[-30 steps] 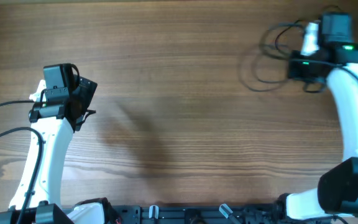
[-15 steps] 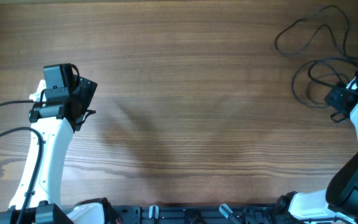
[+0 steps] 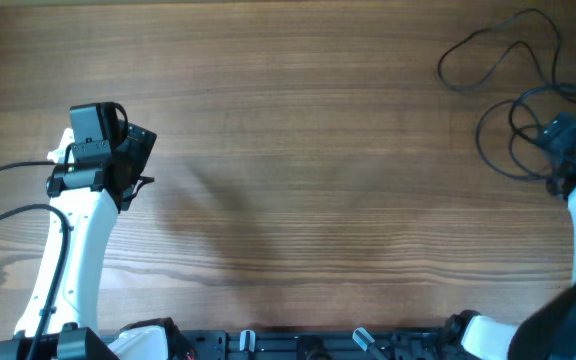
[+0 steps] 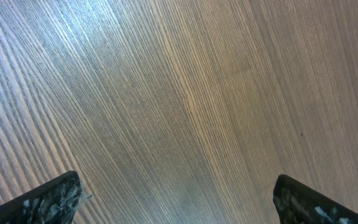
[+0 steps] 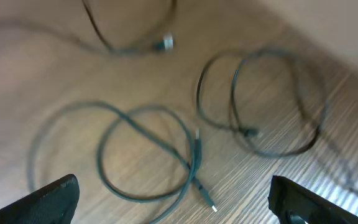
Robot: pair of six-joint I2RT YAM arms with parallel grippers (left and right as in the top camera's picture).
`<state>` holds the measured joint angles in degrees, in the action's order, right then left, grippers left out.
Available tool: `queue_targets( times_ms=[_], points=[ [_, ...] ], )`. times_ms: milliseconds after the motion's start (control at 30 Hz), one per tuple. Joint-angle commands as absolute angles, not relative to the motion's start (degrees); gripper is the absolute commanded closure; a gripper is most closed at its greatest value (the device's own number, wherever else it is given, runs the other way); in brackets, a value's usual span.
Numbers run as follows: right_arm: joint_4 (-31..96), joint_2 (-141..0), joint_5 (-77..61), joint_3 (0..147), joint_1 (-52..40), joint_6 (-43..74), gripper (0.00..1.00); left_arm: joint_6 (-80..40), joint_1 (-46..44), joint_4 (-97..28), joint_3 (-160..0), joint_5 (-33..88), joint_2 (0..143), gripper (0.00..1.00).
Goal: Untangle cables
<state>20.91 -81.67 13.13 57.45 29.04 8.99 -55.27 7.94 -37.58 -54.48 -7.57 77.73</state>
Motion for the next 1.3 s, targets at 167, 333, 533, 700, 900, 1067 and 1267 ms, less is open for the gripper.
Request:
queue_targets(
  times_ms=[167, 333, 533, 700, 900, 1067, 1267],
  points=[
    [9.54, -59.13, 10.41, 57.47, 28.95, 9.02, 0.00, -55.96, 8.27, -37.58, -54.43, -7.75, 77.78, 0.00],
    [1.54, -57.60, 10.39, 57.47, 28.91, 9.04, 0.00, -55.96, 8.27, -37.58, -54.43, -7.75, 77.78, 0.00],
    [-12.88, -61.04, 10.39, 57.47, 28.60, 8.99, 0.00, -55.96, 8.27, -37.58, -54.43, -7.75, 77.78, 0.00],
    [-5.45, -60.25, 10.13, 57.45, 24.58, 9.19, 0.00, -55.96, 8.27, -37.58, -54.43, -7.75, 77.78, 0.00],
    [-2.48, -59.64, -2.79, 57.30, 20.38, 9.19, 0.00, -55.96, 8.27, -37.58, -54.43, -7.75, 77.78, 0.00],
    [-1.91, -56.51, -3.55, 57.28, 20.21, 14.72, 0.00, -55.96, 8.27, -37.58, -54.43, -7.75, 77.78, 0.00],
    [-0.43, -50.92, -4.08, 57.25, 20.21, 26.98, 0.00, -55.96, 8.27, -37.58, -54.43, -7.75, 77.78, 0.00]
  ],
)
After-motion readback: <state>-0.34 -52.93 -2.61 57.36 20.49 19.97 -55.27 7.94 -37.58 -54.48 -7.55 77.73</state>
